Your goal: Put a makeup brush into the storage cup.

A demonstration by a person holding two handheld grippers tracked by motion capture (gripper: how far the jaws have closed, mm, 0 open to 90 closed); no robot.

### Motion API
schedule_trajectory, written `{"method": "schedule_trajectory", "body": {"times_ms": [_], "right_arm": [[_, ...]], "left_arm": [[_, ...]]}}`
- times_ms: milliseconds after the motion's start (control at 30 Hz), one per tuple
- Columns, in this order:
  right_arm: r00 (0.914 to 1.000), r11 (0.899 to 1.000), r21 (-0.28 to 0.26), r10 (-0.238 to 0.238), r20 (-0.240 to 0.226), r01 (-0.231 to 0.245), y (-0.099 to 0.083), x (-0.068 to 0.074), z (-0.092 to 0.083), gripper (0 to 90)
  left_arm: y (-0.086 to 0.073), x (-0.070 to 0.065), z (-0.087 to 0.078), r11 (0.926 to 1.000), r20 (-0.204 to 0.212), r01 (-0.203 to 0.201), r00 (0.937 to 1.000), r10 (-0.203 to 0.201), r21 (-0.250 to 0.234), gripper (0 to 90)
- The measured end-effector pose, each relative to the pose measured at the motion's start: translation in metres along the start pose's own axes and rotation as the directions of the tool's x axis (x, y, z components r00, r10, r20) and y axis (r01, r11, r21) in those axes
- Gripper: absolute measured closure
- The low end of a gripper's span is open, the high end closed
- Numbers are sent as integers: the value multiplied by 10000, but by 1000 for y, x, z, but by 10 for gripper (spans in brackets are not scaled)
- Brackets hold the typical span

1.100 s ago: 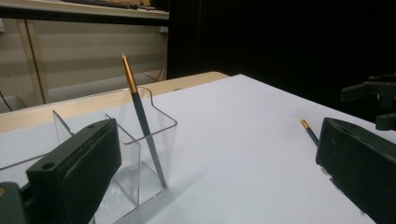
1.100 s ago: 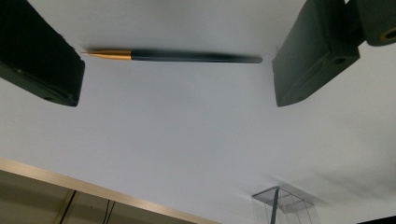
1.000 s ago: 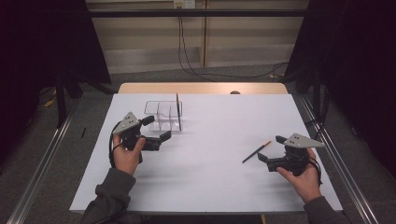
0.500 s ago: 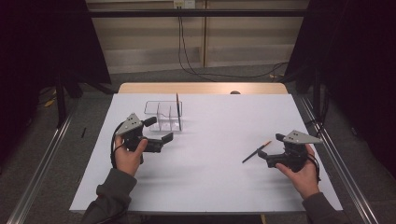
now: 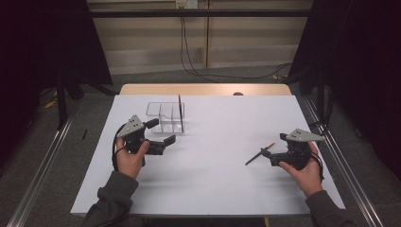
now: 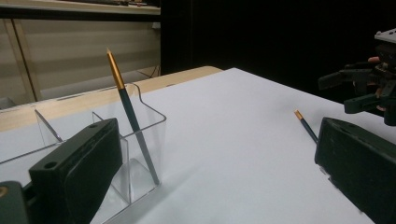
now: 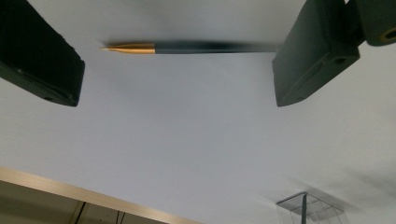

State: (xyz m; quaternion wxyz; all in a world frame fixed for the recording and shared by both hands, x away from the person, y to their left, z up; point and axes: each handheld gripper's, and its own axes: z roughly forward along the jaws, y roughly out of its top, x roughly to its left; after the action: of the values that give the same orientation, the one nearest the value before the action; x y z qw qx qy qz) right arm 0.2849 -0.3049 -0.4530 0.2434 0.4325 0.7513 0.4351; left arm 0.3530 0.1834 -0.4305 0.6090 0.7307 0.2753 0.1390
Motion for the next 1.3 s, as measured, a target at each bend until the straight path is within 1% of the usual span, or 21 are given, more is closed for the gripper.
{"method": "schedule_trajectory", "body": {"times_ms": [67,133,167,367,400,433,500,533,600,633,667,767,800,933,1000,1033,1067,1100,1133,1233,1300], "right_arm": [[10000,10000,27,-3,67,3,0,-2,1,19],[9999,10000,67,63,86,-64,0,-4,1,20],[9999,9999,66,90,73,-90,0,-5,2,21],[9994,9989,339,305,133,-309,-3,-9,5,24],[9996,9990,360,250,120,-254,-3,-10,6,25],[9996,9990,378,227,149,-232,-3,-10,6,25],[9996,9986,466,258,127,-264,-3,-11,7,26],[9995,9985,470,270,159,-277,-3,-11,7,26],[9995,9982,514,290,129,-296,-3,-13,7,28],[9992,9976,575,382,131,-389,-3,-13,7,33],[9988,9969,625,460,158,-469,-3,-13,7,38],[9983,9960,693,545,184,-556,-4,-15,8,43],[9979,9953,752,595,239,-611,-4,-15,8,43],[9973,9937,857,703,195,-717,-6,-15,10,45],[9970,9931,884,759,182,-772,-6,-14,10,47],[9974,9933,900,707,173,-719,-6,-14,11,48],[9975,9933,918,690,138,-700,-6,-14,11,52],[9974,9930,934,713,133,-723,-6,-14,11,59],[9969,9925,940,771,169,-783,-6,-13,12,60],[9968,9911,1058,793,122,-802,-6,-12,14,62],[9968,9909,1076,797,111,-804,-7,-12,16,68]], "left_arm": [[0,1,0,10000,107,84,9999,-84,-6,6],[0,1,0,10000,49,-12,10000,12,-12,7],[0,1,0,10000,26,65,10000,-65,-24,7],[0,1,0,10000,72,42,10000,-42,23,8],[0,2,0,9999,100,-37,9999,36,120,8],[0,1,0,9999,119,24,9999,-26,121,8],[-1,1,0,10000,-14,-8,10000,9,91,8],[0,1,0,9998,102,-70,9999,68,164,8],[-1,0,1,10000,114,49,9999,-50,38,8],[-1,0,1,9999,6,9,10000,-9,102,9],[-1,0,1,9998,123,-24,9999,22,174,10],[-1,-1,1,9998,114,-42,9999,39,208,10],[-1,0,1,9996,122,-147,9998,144,259,10],[-1,-1,1,9997,-59,-111,9999,113,204,11],[-1,-1,1,9997,73,-44,10000,42,220,11],[-1,-2,1,9999,-68,-38,10000,39,167,11],[-1,0,1,9996,83,-166,9998,164,239,12],[-1,-1,2,9999,38,-96,9999,95,133,12],[-1,-2,2,9997,-120,-129,9998,132,195,12],[-1,-1,2,9995,117,-142,9998,139,271,12],[-1,-1,2,9993,136,-182,9997,178,312,12]]}}
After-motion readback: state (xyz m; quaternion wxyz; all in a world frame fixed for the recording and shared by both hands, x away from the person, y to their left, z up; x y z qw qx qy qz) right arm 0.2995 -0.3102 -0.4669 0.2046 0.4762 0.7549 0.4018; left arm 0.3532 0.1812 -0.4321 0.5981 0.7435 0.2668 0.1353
